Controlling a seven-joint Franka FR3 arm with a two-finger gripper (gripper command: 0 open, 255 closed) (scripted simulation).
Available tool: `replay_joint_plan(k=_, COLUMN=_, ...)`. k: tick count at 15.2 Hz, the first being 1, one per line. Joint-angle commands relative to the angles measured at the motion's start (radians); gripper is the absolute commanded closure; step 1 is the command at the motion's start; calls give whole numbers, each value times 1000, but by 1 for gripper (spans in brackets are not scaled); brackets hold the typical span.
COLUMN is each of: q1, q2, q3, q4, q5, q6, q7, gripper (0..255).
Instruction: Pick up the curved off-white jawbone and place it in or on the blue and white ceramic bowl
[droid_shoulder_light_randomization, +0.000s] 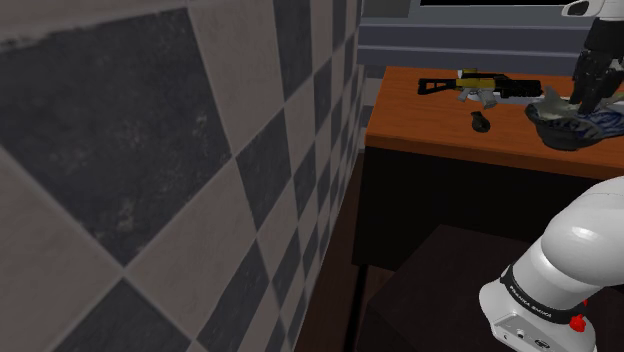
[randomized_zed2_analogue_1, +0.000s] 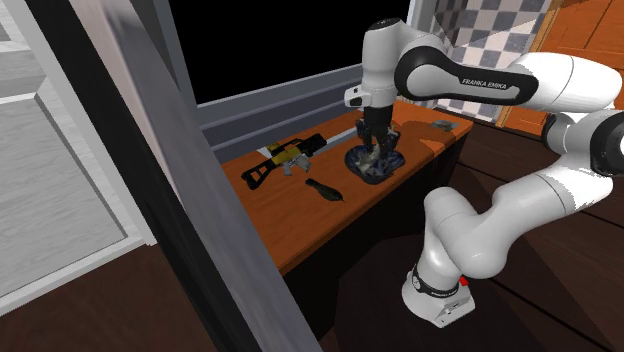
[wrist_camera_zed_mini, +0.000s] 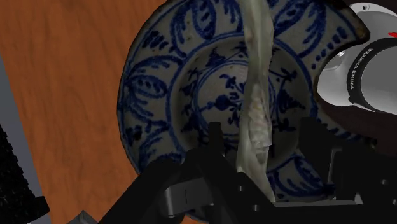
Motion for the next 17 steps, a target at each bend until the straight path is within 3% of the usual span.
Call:
replay_joint_plan(k=1, q1=0, q2=0, q3=0, q4=0, q5=0, q6=0, q7=0, gripper=0)
replay_joint_plan(k=5, q1=0, q2=0, q3=0, q4=0, q5=0, q6=0, q7=0, gripper=0)
replay_joint_plan(k=9, q1=21, q2=66, q3=40, q4=151, q5=41, q6=-89, q7=-12, gripper=0)
replay_joint_plan(k=17, q1=21, q2=66, q3=40, q4=151, q5=41, q6=-88, q7=-12, gripper=0)
